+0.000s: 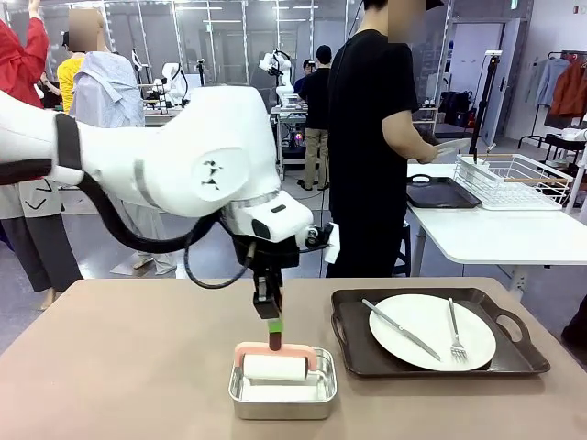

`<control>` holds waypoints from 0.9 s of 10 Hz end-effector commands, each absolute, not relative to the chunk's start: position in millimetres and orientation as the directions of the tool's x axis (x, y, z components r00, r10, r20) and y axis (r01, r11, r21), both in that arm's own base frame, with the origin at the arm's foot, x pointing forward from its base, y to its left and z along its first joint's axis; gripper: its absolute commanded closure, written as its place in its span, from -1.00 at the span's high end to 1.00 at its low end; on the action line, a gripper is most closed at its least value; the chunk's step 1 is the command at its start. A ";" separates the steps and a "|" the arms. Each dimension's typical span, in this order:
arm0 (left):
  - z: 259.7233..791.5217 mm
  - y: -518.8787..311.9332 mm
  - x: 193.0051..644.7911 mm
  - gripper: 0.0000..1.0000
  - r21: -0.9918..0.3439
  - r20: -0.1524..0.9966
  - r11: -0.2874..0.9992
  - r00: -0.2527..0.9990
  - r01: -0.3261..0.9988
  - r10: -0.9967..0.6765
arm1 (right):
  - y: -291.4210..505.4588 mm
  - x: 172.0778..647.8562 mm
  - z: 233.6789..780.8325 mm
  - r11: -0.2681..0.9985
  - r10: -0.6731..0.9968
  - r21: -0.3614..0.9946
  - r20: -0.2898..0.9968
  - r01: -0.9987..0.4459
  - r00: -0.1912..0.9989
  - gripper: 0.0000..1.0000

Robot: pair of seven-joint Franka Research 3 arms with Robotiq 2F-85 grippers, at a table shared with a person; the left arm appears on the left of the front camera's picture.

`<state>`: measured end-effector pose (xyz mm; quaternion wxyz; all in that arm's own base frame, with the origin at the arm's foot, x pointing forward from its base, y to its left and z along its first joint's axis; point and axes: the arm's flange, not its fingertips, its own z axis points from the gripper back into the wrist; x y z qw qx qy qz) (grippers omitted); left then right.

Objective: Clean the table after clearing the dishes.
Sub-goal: Place the Lint Roller back on top of the Airtight Container.

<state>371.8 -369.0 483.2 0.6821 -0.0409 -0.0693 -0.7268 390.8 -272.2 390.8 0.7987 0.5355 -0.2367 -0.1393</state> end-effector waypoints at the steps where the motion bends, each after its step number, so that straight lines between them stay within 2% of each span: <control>1: 473.5 -377.9 382.9 -0.54 0.038 0.140 -0.044 -0.049 0.998 -0.989 | -271.3 387.7 392.6 0.382 -0.478 0.923 0.233 -0.038 0.847 1.00; 3: 461.5 -385.6 396.5 -0.54 0.071 0.138 -0.045 -0.054 0.996 -0.989 | -271.3 387.7 392.6 0.382 -0.478 0.923 0.233 -0.038 0.847 1.00; 9: 425.1 -381.5 427.4 -0.54 0.041 0.113 0.000 -0.005 0.999 -0.994 | -271.3 387.7 392.6 0.382 -0.478 0.923 0.233 -0.038 0.847 1.00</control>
